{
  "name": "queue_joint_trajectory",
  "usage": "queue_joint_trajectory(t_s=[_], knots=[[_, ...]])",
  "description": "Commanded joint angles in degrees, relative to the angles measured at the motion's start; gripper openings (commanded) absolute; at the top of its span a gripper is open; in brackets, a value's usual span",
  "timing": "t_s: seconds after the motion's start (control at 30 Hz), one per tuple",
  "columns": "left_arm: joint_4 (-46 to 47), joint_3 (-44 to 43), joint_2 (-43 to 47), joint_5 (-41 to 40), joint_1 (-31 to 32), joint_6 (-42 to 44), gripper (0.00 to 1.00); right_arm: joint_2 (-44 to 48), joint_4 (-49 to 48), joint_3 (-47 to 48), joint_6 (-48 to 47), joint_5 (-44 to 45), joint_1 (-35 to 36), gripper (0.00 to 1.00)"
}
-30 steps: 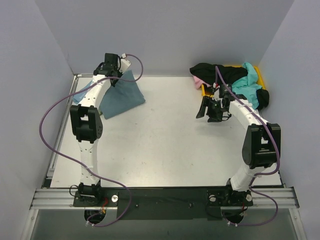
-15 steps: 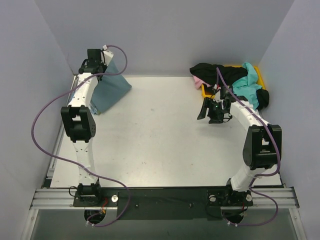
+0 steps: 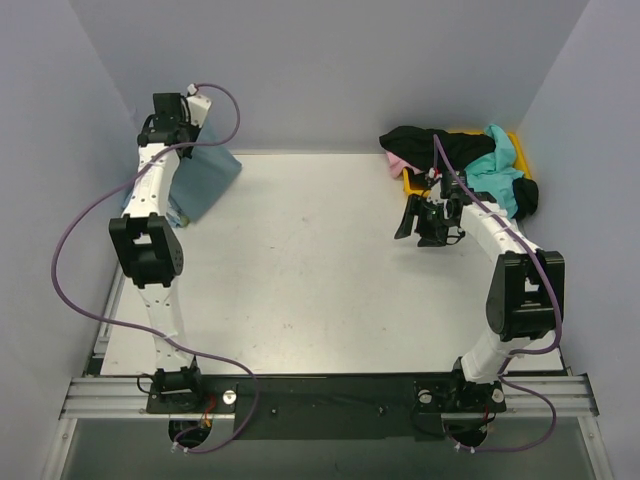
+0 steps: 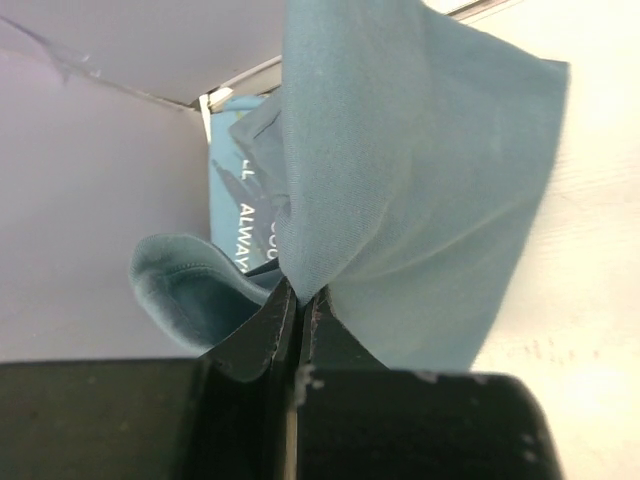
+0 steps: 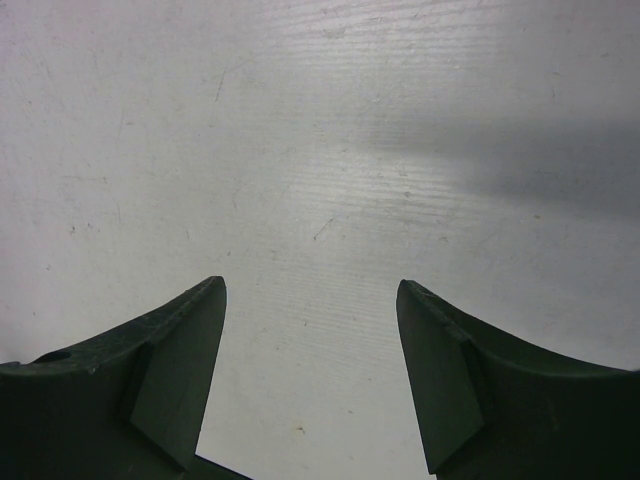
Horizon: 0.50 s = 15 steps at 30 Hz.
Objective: Fold and stack the t-shirts
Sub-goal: Put the neatly folded tshirt into the corner of the board with the left arm
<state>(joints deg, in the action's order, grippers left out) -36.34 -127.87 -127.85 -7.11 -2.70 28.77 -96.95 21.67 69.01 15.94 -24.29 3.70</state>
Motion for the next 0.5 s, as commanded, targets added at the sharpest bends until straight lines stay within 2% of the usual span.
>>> queue_joint_trajectory(t_s=[0.0,0.17,0.47], knots=[[-1.3,-3.3,6.3,4.3,0.6,-3.5,0.0,2.1,0.7,0.6,-1.0,0.6,-0.5,0.64],[-6.0,-9.6,3.6,3.2,-1.7,-4.9,0.0,2.6,1.1,0.0,-1.3,0.9,-0.6,0.64],[-3.4,-7.2,4.0,2.2,-4.2,-3.2,0.0,4.3,1.3,-2.0,-1.4,1.6,-0.7,0.64]])
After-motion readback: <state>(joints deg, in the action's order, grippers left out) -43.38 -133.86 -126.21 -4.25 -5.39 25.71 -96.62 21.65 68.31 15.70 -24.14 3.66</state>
